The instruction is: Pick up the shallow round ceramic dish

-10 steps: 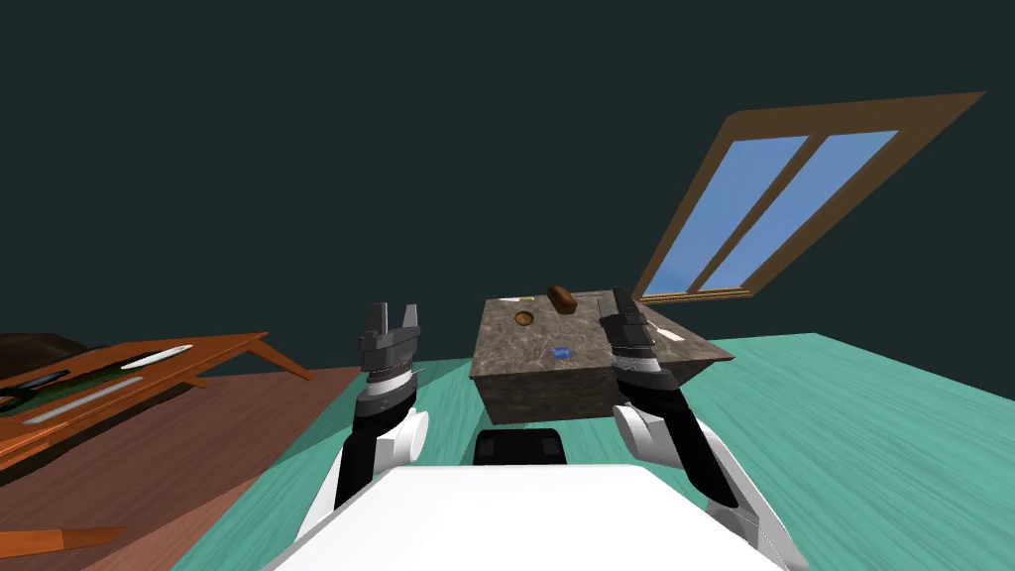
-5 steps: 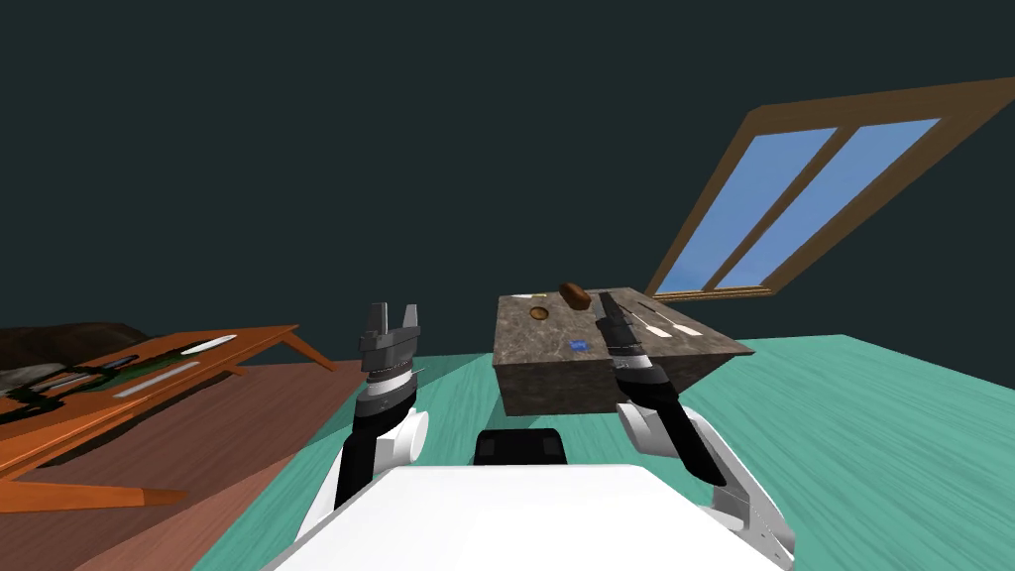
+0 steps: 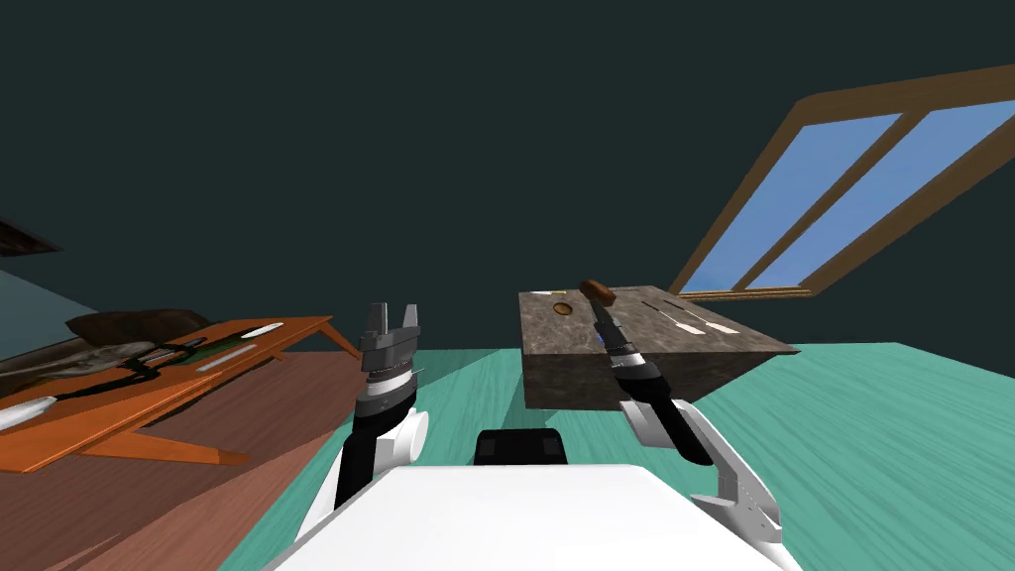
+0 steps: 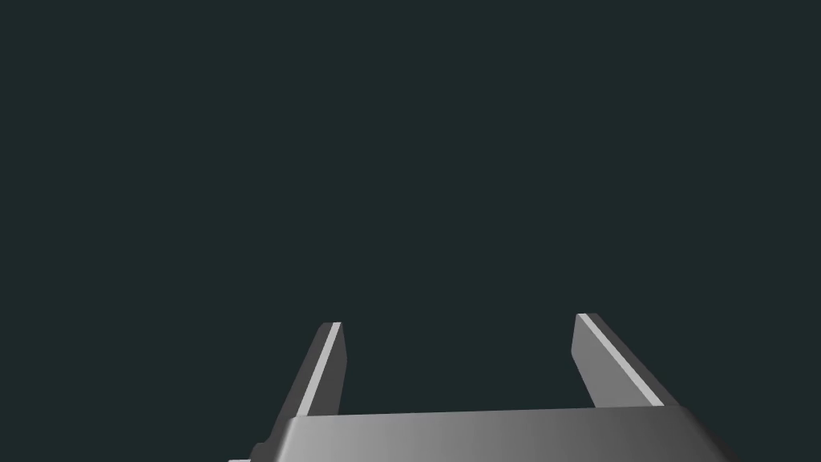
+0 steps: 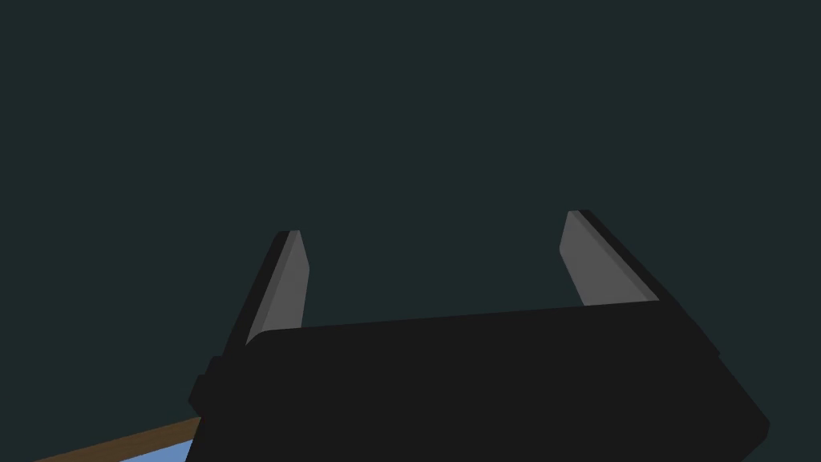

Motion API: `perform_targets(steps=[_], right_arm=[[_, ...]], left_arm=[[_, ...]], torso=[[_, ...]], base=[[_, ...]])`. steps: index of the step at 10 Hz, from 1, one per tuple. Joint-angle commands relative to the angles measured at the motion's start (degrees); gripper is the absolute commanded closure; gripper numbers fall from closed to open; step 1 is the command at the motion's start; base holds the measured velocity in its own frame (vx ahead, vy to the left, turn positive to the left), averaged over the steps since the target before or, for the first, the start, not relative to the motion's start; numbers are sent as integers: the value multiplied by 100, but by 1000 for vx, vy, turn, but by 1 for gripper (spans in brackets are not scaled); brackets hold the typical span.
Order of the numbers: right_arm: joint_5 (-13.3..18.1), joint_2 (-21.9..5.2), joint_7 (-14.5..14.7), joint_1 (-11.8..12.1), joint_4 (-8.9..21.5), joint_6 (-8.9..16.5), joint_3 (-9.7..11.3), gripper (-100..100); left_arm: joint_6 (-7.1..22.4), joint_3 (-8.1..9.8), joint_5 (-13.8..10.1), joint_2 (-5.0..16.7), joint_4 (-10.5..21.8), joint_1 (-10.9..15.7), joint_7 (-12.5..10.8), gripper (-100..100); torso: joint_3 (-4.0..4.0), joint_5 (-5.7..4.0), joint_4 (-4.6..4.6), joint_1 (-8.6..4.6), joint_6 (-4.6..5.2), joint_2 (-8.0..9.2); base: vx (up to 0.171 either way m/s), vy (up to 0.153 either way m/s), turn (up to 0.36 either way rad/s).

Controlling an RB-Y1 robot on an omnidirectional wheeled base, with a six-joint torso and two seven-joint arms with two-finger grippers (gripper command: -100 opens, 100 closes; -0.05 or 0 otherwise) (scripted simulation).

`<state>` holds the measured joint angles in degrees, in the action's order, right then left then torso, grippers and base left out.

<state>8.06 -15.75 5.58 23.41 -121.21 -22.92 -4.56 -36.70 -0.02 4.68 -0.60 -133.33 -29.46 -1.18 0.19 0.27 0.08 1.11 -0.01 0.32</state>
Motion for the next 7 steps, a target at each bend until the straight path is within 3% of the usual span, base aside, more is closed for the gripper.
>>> perform_targets(steps=[1,4,5,7], right_arm=[[140,-187,99,-51,242,-18,1,-100],[421,-673,289,-134,803,-62,-19,-100],[421,-704,289,-134,803,-62,-19,-100],[648,-1085,454,-151,1212,-74,1,-100]], left_arm=[[0,0,0,0,0,0,0,0],[0,0,0,0,0,-1,0,0],[0,1,0,1,0,-1,0,0],[0,2,0,2,0,-1,0,0]], torso=[[0,0,0,0,0,0],[-6,0,-2,-5,1,-10],[-12,-3,-4,-20,1,-22],[-12,-14,-4,-65,2,-21]], base=[[-64,272,128],[-26,280,114],[3,147,38],[-3,154,128]])
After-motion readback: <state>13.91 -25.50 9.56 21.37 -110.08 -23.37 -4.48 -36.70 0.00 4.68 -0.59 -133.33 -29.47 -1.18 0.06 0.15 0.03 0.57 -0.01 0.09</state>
